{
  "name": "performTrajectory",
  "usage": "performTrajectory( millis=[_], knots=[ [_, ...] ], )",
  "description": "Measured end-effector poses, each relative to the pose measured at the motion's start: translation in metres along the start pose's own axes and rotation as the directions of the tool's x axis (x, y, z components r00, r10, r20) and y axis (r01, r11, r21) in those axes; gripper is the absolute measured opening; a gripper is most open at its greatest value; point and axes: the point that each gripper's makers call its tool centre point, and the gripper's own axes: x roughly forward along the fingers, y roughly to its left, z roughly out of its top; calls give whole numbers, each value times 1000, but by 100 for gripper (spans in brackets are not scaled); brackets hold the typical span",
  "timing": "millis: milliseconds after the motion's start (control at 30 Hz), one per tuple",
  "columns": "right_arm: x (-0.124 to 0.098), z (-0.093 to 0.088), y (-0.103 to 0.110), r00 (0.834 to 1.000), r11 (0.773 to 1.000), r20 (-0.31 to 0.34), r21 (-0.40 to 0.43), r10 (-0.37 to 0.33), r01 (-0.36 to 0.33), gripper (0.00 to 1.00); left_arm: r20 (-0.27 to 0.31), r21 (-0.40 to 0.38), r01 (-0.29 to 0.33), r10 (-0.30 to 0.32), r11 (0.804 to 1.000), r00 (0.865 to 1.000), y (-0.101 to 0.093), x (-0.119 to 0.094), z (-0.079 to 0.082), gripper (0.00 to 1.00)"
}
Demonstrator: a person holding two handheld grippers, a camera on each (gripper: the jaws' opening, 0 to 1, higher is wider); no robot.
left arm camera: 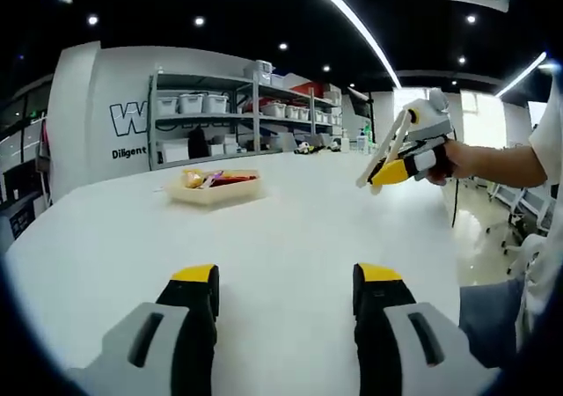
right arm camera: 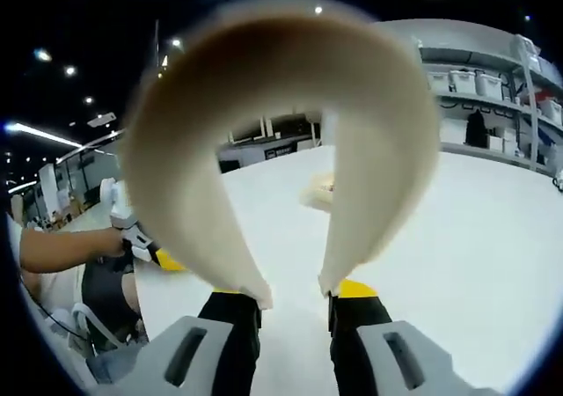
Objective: Place the target food into the container with the food tongs after gripping and lifting it, then release it inside without dropping or visibly crushing the food.
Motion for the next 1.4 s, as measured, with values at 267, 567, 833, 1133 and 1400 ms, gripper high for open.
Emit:
performTrajectory(
  millis=[267,567,833,1133,1400],
  knots=[
    [-1,2,8,999,999,32,19,31,-32,24,-6,-35,20,-20,999,1000,-2,0,0,60],
    [0,7,30,987,988,74,51,139,-143,24,-38,-54,80,-82,995,996,-9,2,-2,57],
    [7,12,52,974,977,94,46,204,-209,25,-4,-76,163,-164,984,986,-29,4,16,55],
    [11,10,67,965,966,94,60,245,-251,25,3,-62,287,-287,956,958,-65,12,22,52],
    [10,15,81,946,947,127,79,299,-310,25,51,-91,390,-387,916,921,-90,15,41,42]
  ],
)
